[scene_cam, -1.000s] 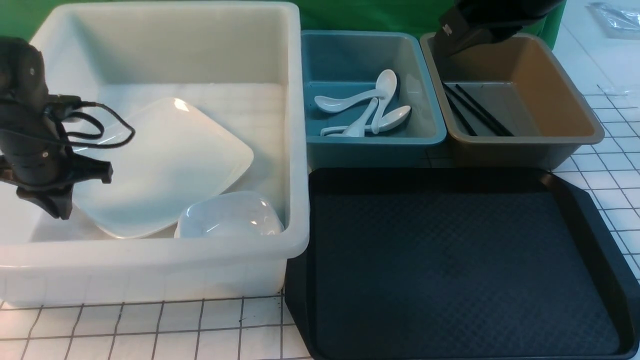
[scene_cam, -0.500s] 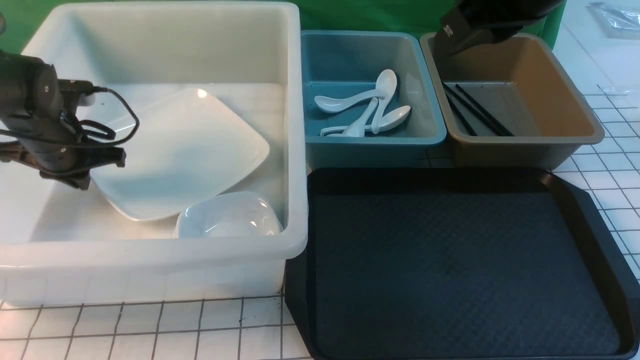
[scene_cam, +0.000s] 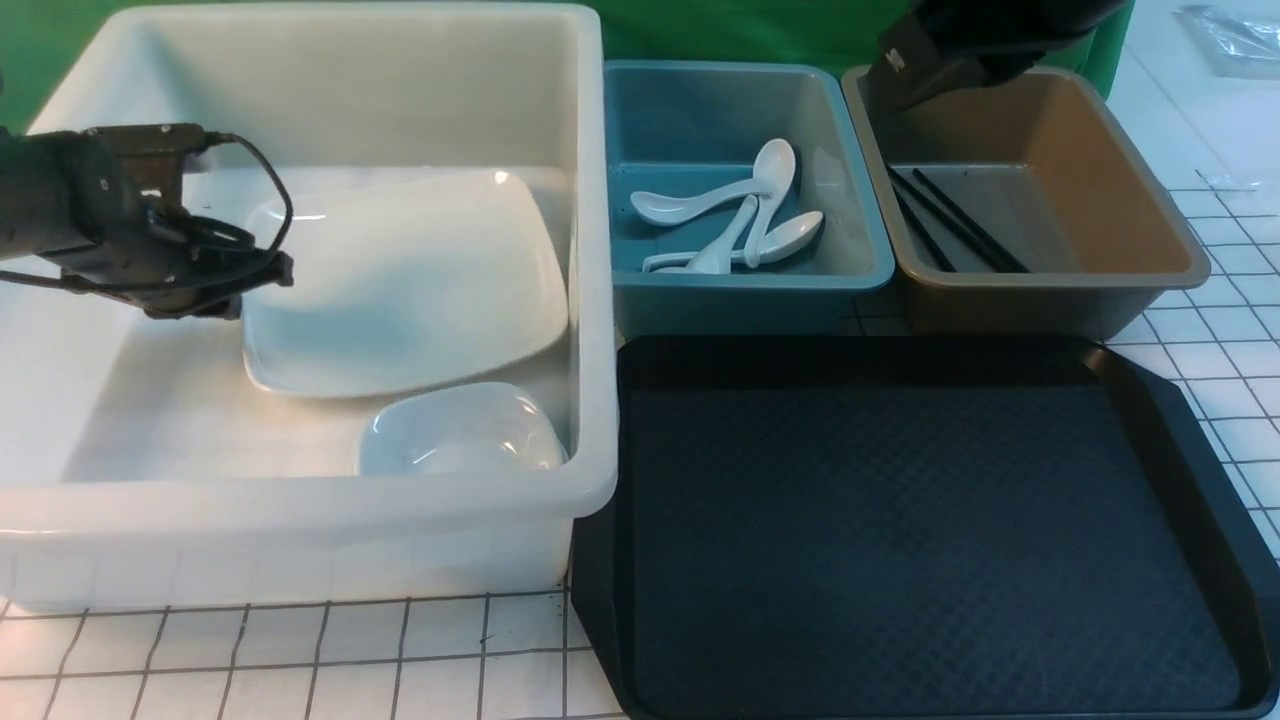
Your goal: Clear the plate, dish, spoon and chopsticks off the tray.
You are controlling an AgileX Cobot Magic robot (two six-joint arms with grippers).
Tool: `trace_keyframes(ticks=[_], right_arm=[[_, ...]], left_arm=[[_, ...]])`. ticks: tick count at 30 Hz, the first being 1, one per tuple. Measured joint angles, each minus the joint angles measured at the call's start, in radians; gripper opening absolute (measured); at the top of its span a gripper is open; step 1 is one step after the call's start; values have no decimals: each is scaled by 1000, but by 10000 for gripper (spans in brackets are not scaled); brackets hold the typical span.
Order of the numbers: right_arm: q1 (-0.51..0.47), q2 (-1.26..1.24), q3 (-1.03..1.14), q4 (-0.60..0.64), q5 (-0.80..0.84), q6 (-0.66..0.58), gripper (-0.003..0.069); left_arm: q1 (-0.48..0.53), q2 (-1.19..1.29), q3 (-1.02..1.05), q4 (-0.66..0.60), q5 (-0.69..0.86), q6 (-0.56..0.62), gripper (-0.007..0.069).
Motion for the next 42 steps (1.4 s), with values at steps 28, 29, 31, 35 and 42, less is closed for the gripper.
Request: trace_keyframes(ticks=[28, 29, 31, 35, 42], right_arm=[[-1, -561, 47, -416, -159, 339, 27], [-1, -655, 106, -423, -202, 349, 27], [-1, -769, 205, -444, -263, 364, 27], [-1, -966, 404, -493, -378, 396, 27], [-1, -1333, 920, -574, -641, 550, 27]], left_arm=[[-1, -884, -124, -252, 453, 176, -15], [-1, -975, -72, -252, 457, 177, -15], [-1, -1074, 0, -252, 463, 174, -15], [-1, -1228, 128, -252, 472, 150, -15], [-1, -1532, 428, -252, 469, 103, -15]])
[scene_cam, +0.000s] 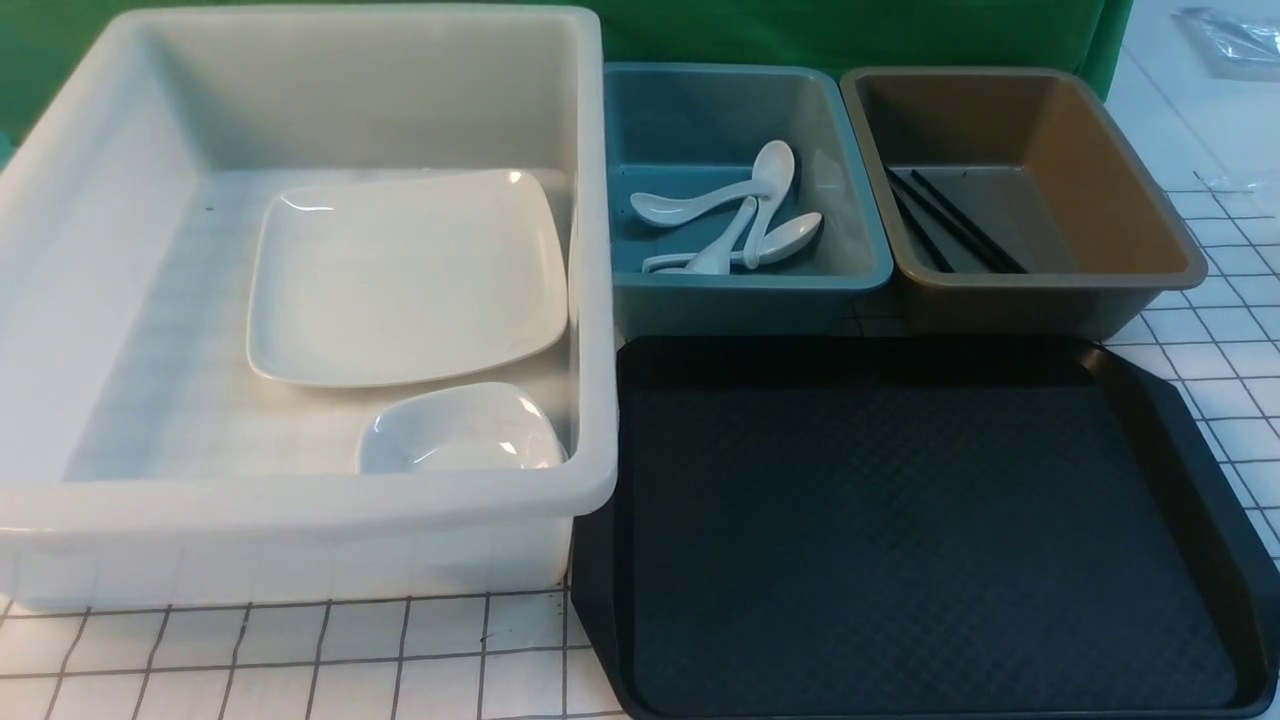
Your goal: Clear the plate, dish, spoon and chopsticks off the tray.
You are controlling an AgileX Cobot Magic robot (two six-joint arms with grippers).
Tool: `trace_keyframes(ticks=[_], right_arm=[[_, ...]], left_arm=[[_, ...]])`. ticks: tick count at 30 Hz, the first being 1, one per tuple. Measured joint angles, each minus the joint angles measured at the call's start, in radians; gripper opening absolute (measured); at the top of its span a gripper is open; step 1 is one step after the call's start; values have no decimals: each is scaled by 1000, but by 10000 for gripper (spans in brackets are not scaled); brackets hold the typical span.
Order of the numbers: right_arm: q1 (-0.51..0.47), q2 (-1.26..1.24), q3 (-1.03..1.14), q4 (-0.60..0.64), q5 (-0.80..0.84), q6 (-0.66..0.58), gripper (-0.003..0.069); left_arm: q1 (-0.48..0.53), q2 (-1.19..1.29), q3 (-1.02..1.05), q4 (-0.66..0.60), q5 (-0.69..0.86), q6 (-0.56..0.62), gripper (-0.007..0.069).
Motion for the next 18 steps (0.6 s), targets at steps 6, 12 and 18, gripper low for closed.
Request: trace_keyframes(ticks=[6, 12, 18], right_arm=[[0, -180, 262, -1, -105, 61, 29], [0, -221, 349, 0, -197, 101, 36], [0, -221, 353, 0, -210, 104, 43]], left_arm=[[0, -166, 214, 16, -122, -82, -15], [0, -216, 351, 14, -191, -136, -15], [0, -216, 379, 14, -210, -139, -15]])
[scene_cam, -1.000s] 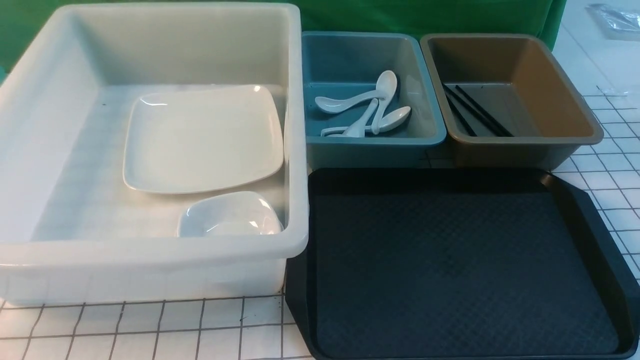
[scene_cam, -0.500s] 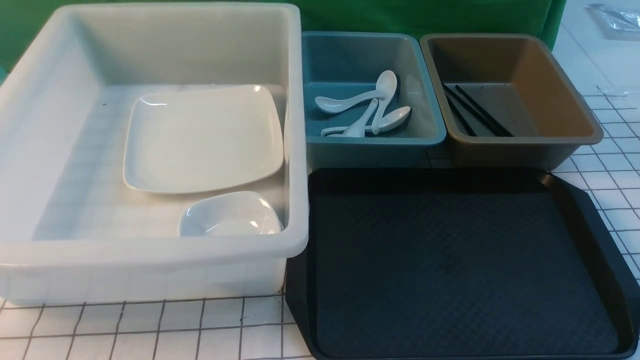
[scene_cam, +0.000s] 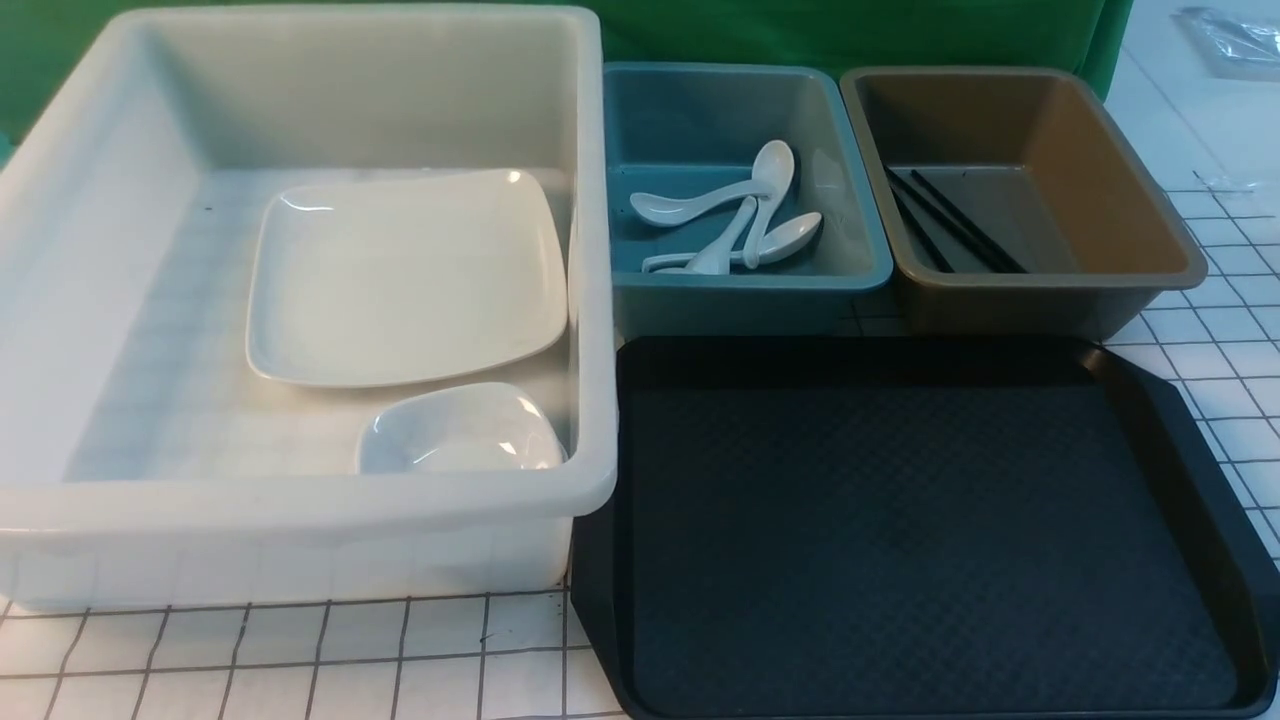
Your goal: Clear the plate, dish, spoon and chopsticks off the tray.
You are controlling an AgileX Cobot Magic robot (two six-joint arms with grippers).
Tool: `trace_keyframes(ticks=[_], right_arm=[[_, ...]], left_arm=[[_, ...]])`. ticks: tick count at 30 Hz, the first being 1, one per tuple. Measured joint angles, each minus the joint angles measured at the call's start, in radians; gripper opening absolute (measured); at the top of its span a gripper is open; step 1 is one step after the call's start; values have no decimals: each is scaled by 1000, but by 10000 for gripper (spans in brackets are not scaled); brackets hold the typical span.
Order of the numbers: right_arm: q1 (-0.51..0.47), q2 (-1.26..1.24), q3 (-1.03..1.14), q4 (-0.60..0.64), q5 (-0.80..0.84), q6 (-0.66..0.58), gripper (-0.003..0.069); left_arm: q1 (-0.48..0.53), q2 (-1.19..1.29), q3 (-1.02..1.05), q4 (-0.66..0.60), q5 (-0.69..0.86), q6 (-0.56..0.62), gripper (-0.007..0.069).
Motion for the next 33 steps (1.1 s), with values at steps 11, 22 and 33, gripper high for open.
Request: trace_keyframes(ticks=[11, 22, 33], right_arm=[[0, 0, 0, 0, -2, 1, 69], [0, 0, 0, 0, -2, 1, 94], [0, 0, 0, 0, -2, 7, 123]], left_arm=[[0, 0, 1, -15, 3, 0, -15], [0, 0, 1, -15, 1, 0, -15], [0, -11, 23, 103, -27, 8, -15]])
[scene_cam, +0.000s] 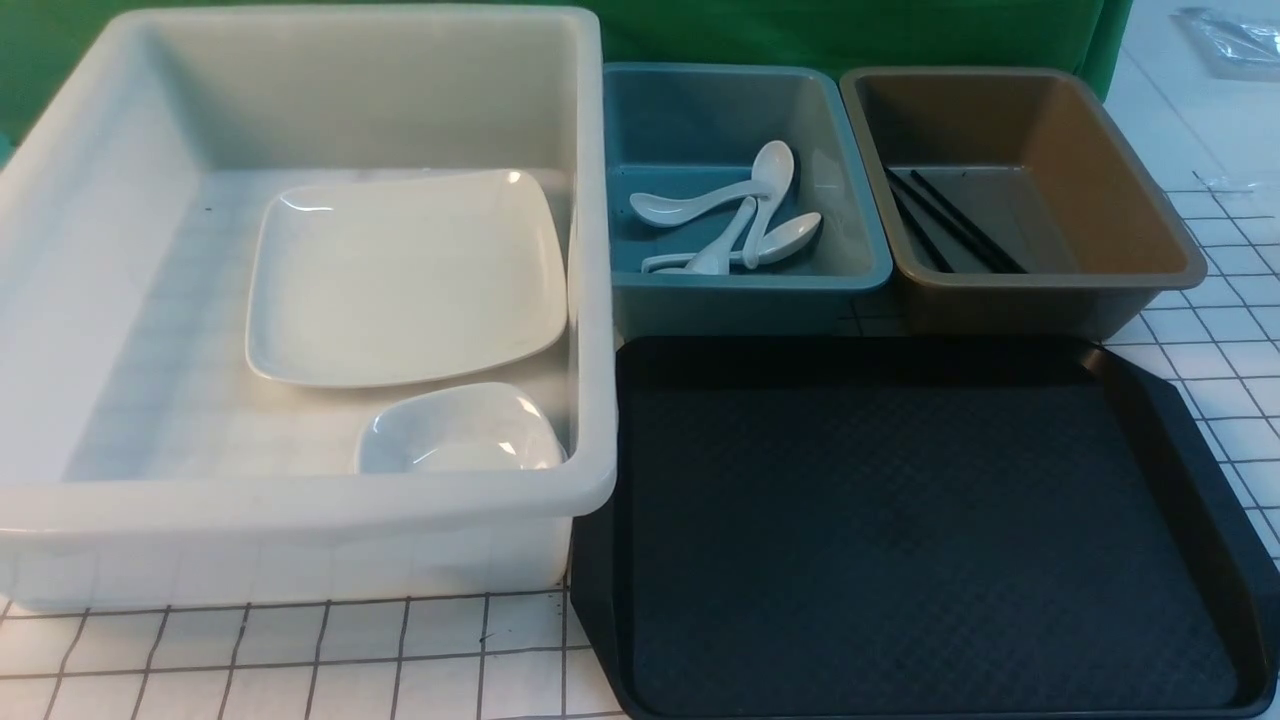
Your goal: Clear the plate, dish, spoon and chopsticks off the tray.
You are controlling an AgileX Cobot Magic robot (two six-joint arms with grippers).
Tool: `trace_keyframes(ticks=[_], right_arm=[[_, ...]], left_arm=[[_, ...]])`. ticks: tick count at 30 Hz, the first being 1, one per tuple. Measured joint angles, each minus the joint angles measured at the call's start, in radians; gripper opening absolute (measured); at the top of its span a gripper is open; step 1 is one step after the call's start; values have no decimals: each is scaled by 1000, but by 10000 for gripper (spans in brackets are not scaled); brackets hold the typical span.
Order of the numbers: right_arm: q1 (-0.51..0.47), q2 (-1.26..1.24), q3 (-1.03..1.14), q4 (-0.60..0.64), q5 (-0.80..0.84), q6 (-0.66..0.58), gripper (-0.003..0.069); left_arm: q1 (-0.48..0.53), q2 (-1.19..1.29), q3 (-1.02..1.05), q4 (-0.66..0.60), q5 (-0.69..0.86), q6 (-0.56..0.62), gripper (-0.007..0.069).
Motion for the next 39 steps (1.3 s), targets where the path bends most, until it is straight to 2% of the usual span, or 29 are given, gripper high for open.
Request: trace_keyframes(ticks=[7, 12, 17, 23, 30, 39], right_arm=[[0, 0, 0, 0, 0, 1, 136], [0, 0, 0, 0, 0, 2, 147], [0, 0, 0, 0, 0, 2, 156], [0, 0, 0, 0, 0, 2, 171], [0, 0, 0, 0, 0, 4, 185], [0, 0, 0, 0, 0, 5, 203]], left_arm=[[0, -108, 174, 129, -164, 1, -15], [0, -214, 424, 208, -316, 0, -15], [0, -269, 597, 259, -411, -61, -15], [-5, -304, 627, 288, -388, -83, -15], [-76, -305, 630, 302, -354, -83, -15], [-80, -305, 632, 302, -355, -83, -15]])
